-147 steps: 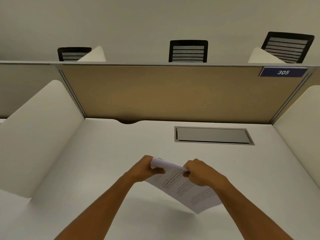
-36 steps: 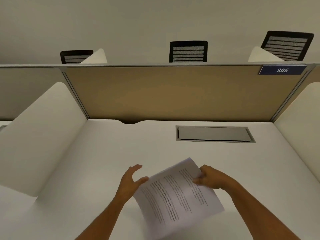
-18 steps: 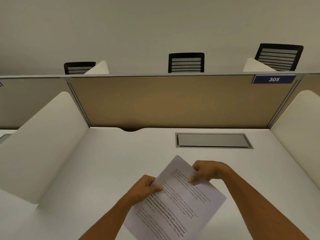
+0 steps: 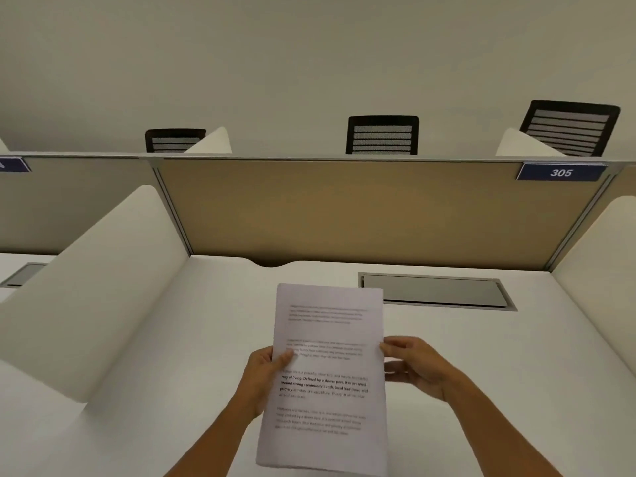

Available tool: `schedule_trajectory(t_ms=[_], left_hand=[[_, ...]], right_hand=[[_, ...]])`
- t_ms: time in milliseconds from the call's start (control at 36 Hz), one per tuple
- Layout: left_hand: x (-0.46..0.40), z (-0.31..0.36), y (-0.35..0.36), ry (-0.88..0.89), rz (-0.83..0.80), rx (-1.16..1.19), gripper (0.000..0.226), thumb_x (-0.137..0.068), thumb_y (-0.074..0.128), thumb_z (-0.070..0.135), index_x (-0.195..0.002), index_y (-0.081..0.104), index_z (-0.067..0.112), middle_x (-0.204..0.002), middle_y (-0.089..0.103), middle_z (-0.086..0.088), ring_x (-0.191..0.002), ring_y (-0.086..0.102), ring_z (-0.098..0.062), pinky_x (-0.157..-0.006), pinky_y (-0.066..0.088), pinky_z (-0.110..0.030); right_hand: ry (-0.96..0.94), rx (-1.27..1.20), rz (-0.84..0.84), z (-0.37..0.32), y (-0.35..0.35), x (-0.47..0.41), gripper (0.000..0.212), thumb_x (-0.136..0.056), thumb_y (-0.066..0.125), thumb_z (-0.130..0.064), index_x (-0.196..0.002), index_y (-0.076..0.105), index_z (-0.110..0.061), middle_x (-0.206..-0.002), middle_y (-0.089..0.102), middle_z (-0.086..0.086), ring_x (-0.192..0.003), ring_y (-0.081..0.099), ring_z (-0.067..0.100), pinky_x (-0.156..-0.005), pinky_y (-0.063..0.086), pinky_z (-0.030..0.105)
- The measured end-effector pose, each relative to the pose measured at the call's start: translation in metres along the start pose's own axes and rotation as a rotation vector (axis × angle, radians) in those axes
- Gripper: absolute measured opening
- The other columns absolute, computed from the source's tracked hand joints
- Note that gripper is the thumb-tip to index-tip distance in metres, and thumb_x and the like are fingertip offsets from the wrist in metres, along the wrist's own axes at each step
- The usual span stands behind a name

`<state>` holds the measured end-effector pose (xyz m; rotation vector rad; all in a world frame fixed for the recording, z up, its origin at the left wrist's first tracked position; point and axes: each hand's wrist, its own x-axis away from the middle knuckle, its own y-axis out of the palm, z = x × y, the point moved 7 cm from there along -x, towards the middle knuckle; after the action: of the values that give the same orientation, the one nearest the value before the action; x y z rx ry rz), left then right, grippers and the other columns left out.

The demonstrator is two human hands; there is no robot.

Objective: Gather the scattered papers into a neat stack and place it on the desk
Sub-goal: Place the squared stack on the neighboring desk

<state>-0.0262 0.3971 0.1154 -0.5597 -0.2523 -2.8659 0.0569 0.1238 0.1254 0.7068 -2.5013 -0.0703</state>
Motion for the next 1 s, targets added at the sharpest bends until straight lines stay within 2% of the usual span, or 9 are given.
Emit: schedule_trajectory(t_ms=[139, 250, 389, 472, 528, 667, 750, 889, 1000], left_hand=[[-0.003, -0.001, -0.016, -0.008, 0.106, 0.092, 0.026, -0.087, 0.069, 0.014, -0.107, 0.069, -0.002, -0.1, 0.074, -0.026, -0.088, 0.072, -0.045, -0.081, 0.058, -0.058], [-0.002, -0.003, -0.032, -0.009, 0.144, 0.058, 0.024, -0.089, 0.067, 0.015, -0.107, 0.068, -0.001, -0.097, 0.075, -0.023, -0.085, 0.073, -0.044, -0.077, 0.06, -0.055], [0.001, -0.006, -0.055, 0.014, 0.212, -0.011, 0.022, -0.092, 0.065, 0.017, -0.108, 0.068, 0.002, -0.092, 0.077, -0.019, -0.08, 0.074, -0.041, -0.072, 0.062, -0.051], [0.005, -0.005, -0.065, 0.032, 0.261, -0.041, 0.02, -0.092, 0.065, 0.018, -0.105, 0.069, 0.004, -0.089, 0.078, -0.016, -0.076, 0.075, -0.037, -0.065, 0.063, -0.043], [0.01, -0.003, -0.075, 0.041, 0.314, -0.07, 0.017, -0.092, 0.066, 0.02, -0.102, 0.07, 0.008, -0.088, 0.078, -0.011, -0.075, 0.076, -0.033, -0.064, 0.063, -0.041], [0.012, -0.01, -0.111, 0.039, 0.406, -0.089, 0.016, -0.091, 0.067, 0.024, -0.099, 0.073, 0.012, -0.089, 0.078, -0.008, -0.076, 0.076, -0.028, -0.075, 0.062, -0.047], [0.015, -0.014, -0.133, 0.027, 0.478, -0.075, 0.014, -0.091, 0.066, 0.019, -0.101, 0.072, 0.011, -0.091, 0.078, -0.006, -0.075, 0.076, -0.023, -0.069, 0.061, -0.037], [0.018, -0.015, -0.165, 0.039, 0.59, -0.07, 0.02, -0.091, 0.065, 0.014, -0.11, 0.071, 0.016, -0.093, 0.078, -0.001, -0.076, 0.076, -0.021, -0.063, 0.059, -0.03], [0.015, -0.006, -0.183, 0.06, 0.633, -0.063, 0.02, -0.092, 0.063, 0.012, -0.108, 0.073, 0.019, -0.094, 0.078, -0.001, -0.074, 0.075, -0.019, -0.057, 0.056, -0.023]], right_hand=[[0.006, 0.061, -0.003, 0.024, 0.033, -0.001, 0.026, -0.099, 0.057, -0.022, -0.117, 0.07, -0.008, -0.114, 0.075, 0.013, -0.105, 0.071, 0.036, -0.089, 0.058, 0.048], [-0.031, 0.128, 0.076, 0.036, 0.053, -0.003, 0.023, -0.1, 0.055, -0.021, -0.118, 0.069, -0.014, -0.107, 0.078, 0.004, -0.098, 0.075, 0.024, -0.077, 0.061, 0.038], [-0.13, 0.263, 0.226, 0.046, 0.072, -0.012, 0.026, -0.097, 0.059, -0.017, -0.115, 0.065, -0.034, -0.107, 0.077, -0.006, -0.095, 0.074, 0.01, -0.079, 0.062, 0.031], [-0.155, 0.301, 0.324, 0.049, 0.082, -0.019, 0.026, -0.096, 0.061, -0.013, -0.116, 0.07, -0.026, -0.107, 0.075, -0.01, -0.097, 0.071, 0.007, -0.085, 0.06, 0.028], [-0.15, 0.304, 0.336, 0.05, 0.09, -0.024, 0.025, -0.095, 0.06, -0.011, -0.11, 0.072, -0.028, -0.104, 0.075, -0.012, -0.096, 0.071, 0.007, -0.085, 0.06, 0.03], [-0.141, 0.307, 0.313, 0.055, 0.108, -0.045, 0.026, -0.094, 0.061, -0.011, -0.11, 0.073, -0.027, -0.104, 0.077, -0.011, -0.095, 0.073, 0.01, -0.088, 0.061, 0.04], [-0.143, 0.314, 0.299, 0.054, 0.123, -0.058, 0.026, -0.094, 0.061, -0.011, -0.11, 0.073, -0.028, -0.103, 0.077, -0.011, -0.093, 0.074, 0.01, -0.086, 0.061, 0.038], [-0.121, 0.305, 0.287, 0.055, 0.151, -0.081, 0.025, -0.095, 0.061, -0.01, -0.109, 0.073, -0.027, -0.103, 0.076, -0.009, -0.094, 0.073, 0.012, -0.086, 0.061, 0.037], [-0.104, 0.287, 0.28, 0.056, 0.17, -0.099, 0.027, -0.095, 0.062, -0.012, -0.117, 0.069, -0.026, -0.109, 0.075, -0.006, -0.098, 0.071, 0.012, -0.087, 0.06, 0.037]])
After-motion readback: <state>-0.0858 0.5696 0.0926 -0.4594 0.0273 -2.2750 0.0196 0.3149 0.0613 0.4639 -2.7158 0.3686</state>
